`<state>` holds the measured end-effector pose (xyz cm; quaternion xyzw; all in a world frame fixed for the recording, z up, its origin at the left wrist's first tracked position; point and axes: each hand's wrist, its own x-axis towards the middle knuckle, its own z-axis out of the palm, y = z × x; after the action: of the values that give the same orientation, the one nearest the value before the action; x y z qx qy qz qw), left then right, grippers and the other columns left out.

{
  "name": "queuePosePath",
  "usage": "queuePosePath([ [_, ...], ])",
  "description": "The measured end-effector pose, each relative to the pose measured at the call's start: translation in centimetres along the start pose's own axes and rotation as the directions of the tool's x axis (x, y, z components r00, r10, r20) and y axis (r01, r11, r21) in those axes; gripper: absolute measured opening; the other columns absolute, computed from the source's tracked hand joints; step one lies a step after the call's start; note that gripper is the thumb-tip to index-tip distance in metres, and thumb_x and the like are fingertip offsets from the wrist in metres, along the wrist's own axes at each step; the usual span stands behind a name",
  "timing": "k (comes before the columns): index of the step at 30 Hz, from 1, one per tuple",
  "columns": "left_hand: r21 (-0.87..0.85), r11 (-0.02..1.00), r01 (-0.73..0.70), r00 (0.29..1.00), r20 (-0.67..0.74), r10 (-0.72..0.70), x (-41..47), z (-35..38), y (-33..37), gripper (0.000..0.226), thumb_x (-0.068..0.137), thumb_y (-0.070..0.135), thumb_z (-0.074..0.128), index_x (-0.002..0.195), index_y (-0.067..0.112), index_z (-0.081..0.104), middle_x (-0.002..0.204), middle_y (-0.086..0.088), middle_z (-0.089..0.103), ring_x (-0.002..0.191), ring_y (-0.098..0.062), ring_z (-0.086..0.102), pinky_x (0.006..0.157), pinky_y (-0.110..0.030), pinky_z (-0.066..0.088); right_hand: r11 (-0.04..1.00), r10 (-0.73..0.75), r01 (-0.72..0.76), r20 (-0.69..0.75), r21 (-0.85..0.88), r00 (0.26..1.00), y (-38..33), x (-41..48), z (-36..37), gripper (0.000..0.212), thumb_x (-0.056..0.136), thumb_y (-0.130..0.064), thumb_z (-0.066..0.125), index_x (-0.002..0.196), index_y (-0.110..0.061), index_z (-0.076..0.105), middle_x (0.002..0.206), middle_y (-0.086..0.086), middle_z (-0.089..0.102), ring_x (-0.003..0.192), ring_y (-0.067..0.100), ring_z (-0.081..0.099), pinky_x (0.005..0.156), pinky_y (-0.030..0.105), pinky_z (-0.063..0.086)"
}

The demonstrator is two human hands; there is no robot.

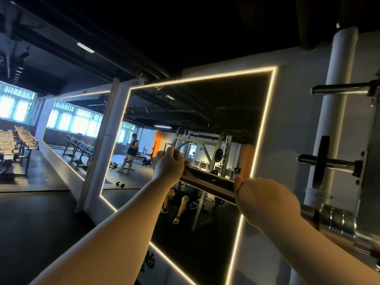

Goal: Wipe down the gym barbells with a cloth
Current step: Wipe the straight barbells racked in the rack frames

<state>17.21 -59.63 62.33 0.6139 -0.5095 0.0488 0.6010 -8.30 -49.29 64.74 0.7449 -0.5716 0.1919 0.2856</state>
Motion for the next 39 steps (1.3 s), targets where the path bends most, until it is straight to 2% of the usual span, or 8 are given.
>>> queuePosePath([
  [4,0.001,0.952,-0.306,0.948,0.094,0.304,-2.7,0.2,2.1,0.013,0.100,0.036,0.045,0.108,0.030,0.053,0.110,0.005,0.047,0.108,-0.016,0.045,0.098,-0.039,0.044,1.000,0.007,-0.007,-0.006,0.018,1.000,0.0,0.0,0.0,0.057,0.106,-0.054,0.011,0.088,-0.022,0.055,0.073,-0.004,0.060,0.061,0.011,0.060,0.063,0.027,0.054],
  [7,-0.091,0.886,-0.455,0.860,0.213,0.463,-3.0,-0.1,1.9,0.020,0.099,0.044,0.042,0.111,0.032,0.053,0.111,0.006,0.053,0.104,-0.010,0.051,0.090,-0.031,0.049,0.999,-0.033,0.034,-0.034,0.028,0.999,0.2,-0.2,-0.1,0.041,0.109,-0.047,0.022,0.112,-0.021,0.054,0.077,-0.005,0.056,0.062,0.012,0.057,0.059,0.026,0.051],
  [11,-0.088,0.950,-0.300,0.943,0.121,0.309,-0.1,-0.8,-0.8,0.020,0.104,0.035,0.041,0.112,0.023,0.056,0.096,0.003,0.061,0.087,-0.010,0.061,0.070,-0.022,0.054,0.998,-0.037,0.040,-0.054,0.049,0.998,-0.3,-0.5,-0.5,0.029,0.109,-0.041,0.031,0.122,-0.020,0.048,0.081,-0.004,0.057,0.067,0.013,0.061,0.068,0.030,0.059],
  [16,0.021,1.000,-0.003,0.999,0.048,0.002,1.9,-0.5,-1.2,0.031,0.098,0.044,0.041,0.122,0.026,0.050,0.107,-0.005,0.055,0.096,-0.020,0.055,0.084,-0.041,0.056,1.000,0.007,-0.007,0.000,-0.002,1.000,-0.4,-0.1,-0.3,0.052,0.107,-0.050,0.015,0.098,-0.022,0.057,0.075,-0.003,0.060,0.063,0.013,0.061,0.063,0.029,0.054],
  [21,0.000,0.985,-0.175,0.979,0.111,0.173,-1.2,-0.4,1.0,0.013,0.098,0.035,0.047,0.110,0.032,0.052,0.107,0.004,0.053,0.102,-0.016,0.050,0.093,-0.042,0.051,0.991,0.092,-0.094,0.022,0.094,0.996,-0.8,-0.6,-0.8,0.058,0.106,-0.056,0.013,0.079,-0.023,0.053,0.072,-0.002,0.062,0.064,0.013,0.062,0.070,0.032,0.057],
  [27,-0.202,0.905,-0.375,0.872,0.255,0.418,-6.1,-0.9,3.6,0.031,0.098,0.050,0.038,0.121,0.033,0.048,0.112,0.011,0.050,0.108,-0.012,0.055,0.092,-0.040,0.056,0.992,0.063,-0.070,0.064,0.109,0.996,-0.8,-1.2,-1.8,0.046,0.108,-0.049,0.023,0.096,-0.021,0.056,0.081,0.000,0.062,0.073,0.018,0.064,0.077,0.036,0.059],
  [33,-0.067,0.994,-0.091,0.994,0.057,0.095,-5.8,-0.4,5.0,0.011,0.107,0.036,0.035,0.116,0.032,0.040,0.112,0.006,0.044,0.112,-0.014,0.041,0.105,-0.042,0.043,0.992,0.077,-0.085,0.081,0.096,0.994,-1.1,-1.3,-2.3,0.050,0.109,-0.047,0.022,0.099,-0.017,0.061,0.081,0.001,0.062,0.076,0.019,0.065,0.079,0.037,0.059],
  [39,-0.211,0.914,-0.347,0.935,-0.001,0.355,-12.1,1.8,7.7,0.022,0.105,0.043,0.039,0.125,0.035,0.045,0.124,0.014,0.046,0.119,-0.005,0.041,0.104,-0.030,0.038,1.000,0.004,-0.006,0.074,0.020,0.997,-0.9,-1.5,-2.1,0.020,0.106,-0.029,0.045,0.108,-0.016,0.060,0.081,-0.002,0.055,0.073,0.020,0.058,0.070,0.032,0.054],
])
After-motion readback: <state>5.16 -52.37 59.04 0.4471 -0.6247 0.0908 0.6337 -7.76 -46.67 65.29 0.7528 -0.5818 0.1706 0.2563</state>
